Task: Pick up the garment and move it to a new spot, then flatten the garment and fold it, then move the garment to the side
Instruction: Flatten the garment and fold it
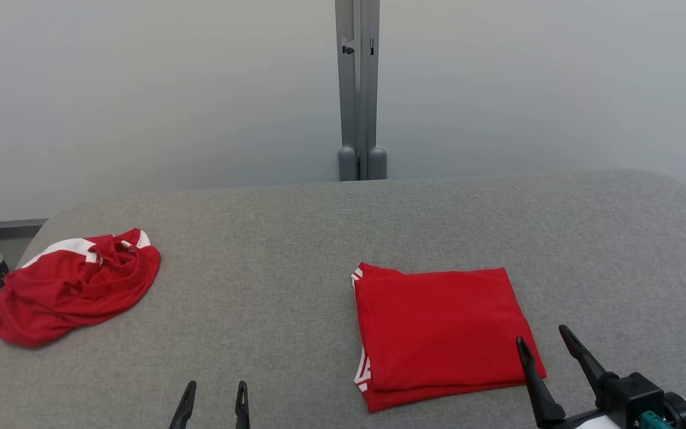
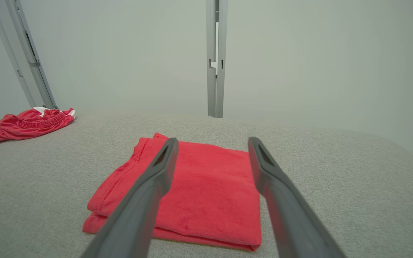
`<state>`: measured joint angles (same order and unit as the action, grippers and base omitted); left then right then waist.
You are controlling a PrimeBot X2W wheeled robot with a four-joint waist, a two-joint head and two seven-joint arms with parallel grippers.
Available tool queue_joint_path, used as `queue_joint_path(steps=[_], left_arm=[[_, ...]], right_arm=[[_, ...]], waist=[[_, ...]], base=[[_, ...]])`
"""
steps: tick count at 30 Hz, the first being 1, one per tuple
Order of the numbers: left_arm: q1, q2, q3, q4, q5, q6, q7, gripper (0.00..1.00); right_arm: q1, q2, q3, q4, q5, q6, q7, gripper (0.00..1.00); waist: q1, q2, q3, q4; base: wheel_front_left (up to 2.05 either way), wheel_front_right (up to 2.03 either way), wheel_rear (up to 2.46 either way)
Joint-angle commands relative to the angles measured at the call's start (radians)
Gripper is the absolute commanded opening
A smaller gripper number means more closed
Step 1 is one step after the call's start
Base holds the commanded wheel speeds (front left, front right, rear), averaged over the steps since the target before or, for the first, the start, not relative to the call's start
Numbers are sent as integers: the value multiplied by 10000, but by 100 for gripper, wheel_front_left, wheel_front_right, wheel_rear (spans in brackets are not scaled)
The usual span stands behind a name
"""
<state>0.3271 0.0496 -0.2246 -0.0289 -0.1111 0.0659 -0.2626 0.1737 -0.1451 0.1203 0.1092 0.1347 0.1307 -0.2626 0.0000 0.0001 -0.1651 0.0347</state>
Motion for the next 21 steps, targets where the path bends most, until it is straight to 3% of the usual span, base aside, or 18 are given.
queue_joint_path(steps=[1, 21], left_arm=[[-64, 22, 29, 20, 81, 23, -29, 100], [-334, 22, -56, 94, -125, 237, -29, 100]], right_arm=[[97, 27, -27, -16, -68, 1, -27, 100], [315, 245, -263, 19, -153, 1, -27, 100]], waist=[[0, -1, 3, 8], [0, -1, 64, 53]], base=[[0, 0, 0], [0, 0, 0]])
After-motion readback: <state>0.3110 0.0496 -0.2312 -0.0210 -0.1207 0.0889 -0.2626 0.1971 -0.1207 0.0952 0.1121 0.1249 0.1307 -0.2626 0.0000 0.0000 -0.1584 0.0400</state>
